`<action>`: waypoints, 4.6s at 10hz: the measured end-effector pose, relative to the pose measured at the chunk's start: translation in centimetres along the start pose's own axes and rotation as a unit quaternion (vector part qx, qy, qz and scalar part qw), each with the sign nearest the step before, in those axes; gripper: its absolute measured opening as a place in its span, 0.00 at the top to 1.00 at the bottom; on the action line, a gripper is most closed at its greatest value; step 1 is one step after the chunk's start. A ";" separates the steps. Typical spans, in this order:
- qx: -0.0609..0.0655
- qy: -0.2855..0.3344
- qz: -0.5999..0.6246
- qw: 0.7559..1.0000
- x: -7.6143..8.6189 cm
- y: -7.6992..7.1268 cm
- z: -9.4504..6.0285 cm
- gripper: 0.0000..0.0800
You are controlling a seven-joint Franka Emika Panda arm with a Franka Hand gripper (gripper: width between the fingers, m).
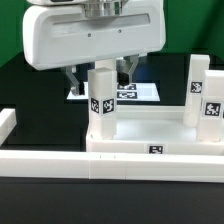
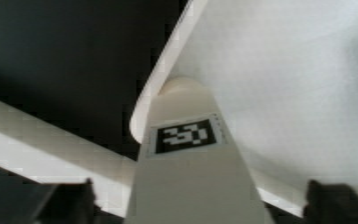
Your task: Assemble desk
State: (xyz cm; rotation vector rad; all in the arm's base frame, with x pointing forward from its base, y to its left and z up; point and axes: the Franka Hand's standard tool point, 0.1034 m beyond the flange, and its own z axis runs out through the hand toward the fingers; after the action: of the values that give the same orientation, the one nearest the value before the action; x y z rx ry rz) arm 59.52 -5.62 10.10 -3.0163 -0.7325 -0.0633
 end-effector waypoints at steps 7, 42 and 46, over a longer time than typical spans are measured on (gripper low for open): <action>0.006 0.005 0.117 0.993 -0.1 0.1 0.0 0.64; -0.012 -0.011 -0.053 0.998 -0.1 0.1 0.1 0.64; -0.007 -0.008 0.157 0.988 -0.2 0.1 0.1 0.64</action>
Offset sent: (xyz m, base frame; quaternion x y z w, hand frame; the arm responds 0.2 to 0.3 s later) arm 0.0000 0.0000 0.0000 0.0000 0.0000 0.0650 0.9979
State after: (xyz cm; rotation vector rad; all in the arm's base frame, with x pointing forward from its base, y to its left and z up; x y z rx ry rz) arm 59.43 -5.77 9.96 -3.1053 -0.2501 -0.0357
